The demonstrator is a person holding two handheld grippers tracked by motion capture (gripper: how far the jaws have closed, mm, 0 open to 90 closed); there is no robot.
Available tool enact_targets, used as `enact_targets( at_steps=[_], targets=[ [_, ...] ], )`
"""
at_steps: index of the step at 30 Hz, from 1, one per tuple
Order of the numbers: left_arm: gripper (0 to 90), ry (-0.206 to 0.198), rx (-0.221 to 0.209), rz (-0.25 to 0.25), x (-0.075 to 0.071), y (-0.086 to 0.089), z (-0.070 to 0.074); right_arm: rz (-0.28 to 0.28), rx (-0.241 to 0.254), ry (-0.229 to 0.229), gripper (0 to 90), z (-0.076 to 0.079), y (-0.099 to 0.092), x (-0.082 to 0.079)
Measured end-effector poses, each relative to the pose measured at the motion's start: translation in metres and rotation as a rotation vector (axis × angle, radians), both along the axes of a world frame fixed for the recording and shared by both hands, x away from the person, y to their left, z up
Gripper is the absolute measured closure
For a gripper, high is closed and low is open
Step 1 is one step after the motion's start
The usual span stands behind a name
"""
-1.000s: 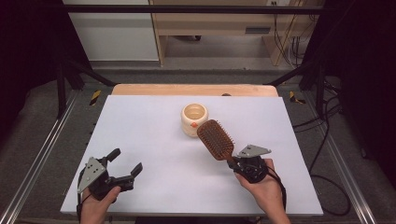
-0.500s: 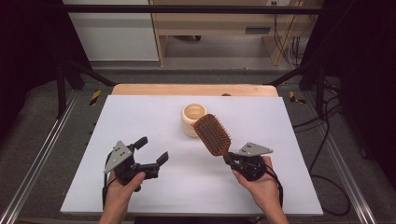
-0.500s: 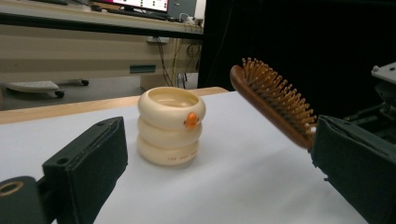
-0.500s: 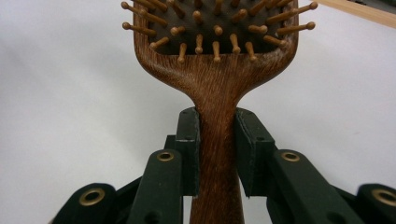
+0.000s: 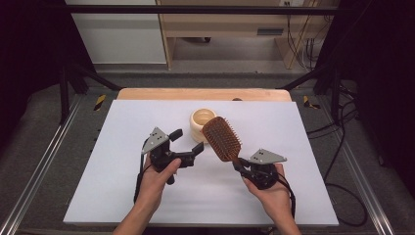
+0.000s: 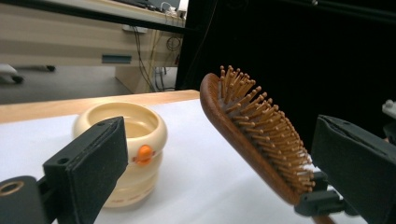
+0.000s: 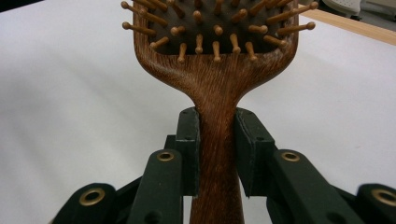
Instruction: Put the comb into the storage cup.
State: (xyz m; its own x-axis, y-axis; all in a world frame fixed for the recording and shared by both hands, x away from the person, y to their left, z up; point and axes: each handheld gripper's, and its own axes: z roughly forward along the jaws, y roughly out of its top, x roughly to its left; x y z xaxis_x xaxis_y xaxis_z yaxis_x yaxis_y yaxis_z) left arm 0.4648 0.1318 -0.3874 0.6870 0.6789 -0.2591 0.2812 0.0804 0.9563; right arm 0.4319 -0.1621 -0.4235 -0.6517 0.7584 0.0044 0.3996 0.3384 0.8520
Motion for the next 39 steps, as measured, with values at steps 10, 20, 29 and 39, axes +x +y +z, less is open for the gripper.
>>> enact_targets(
  at_steps=[10,20,29,39],
  targets=[
    [3.9,0.04,-0.043,-0.014,0.009,-0.01,-0.002,0.006,0.02,-0.008,72.9,0.002,0.001,-0.002],
    [3.9,0.051,-0.05,-0.024,0.011,-0.019,-0.004,0.013,0.027,-0.014,72.9,0.002,0.003,-0.003],
    [4.0,0.059,-0.07,-0.042,0.01,-0.027,-0.005,0.017,0.031,-0.016,72.9,0.002,0.004,-0.004],
    [4.1,0.064,-0.09,-0.045,0.009,-0.03,-0.005,0.022,0.042,-0.019,72.9,0.002,0.005,-0.005]
  ],
)
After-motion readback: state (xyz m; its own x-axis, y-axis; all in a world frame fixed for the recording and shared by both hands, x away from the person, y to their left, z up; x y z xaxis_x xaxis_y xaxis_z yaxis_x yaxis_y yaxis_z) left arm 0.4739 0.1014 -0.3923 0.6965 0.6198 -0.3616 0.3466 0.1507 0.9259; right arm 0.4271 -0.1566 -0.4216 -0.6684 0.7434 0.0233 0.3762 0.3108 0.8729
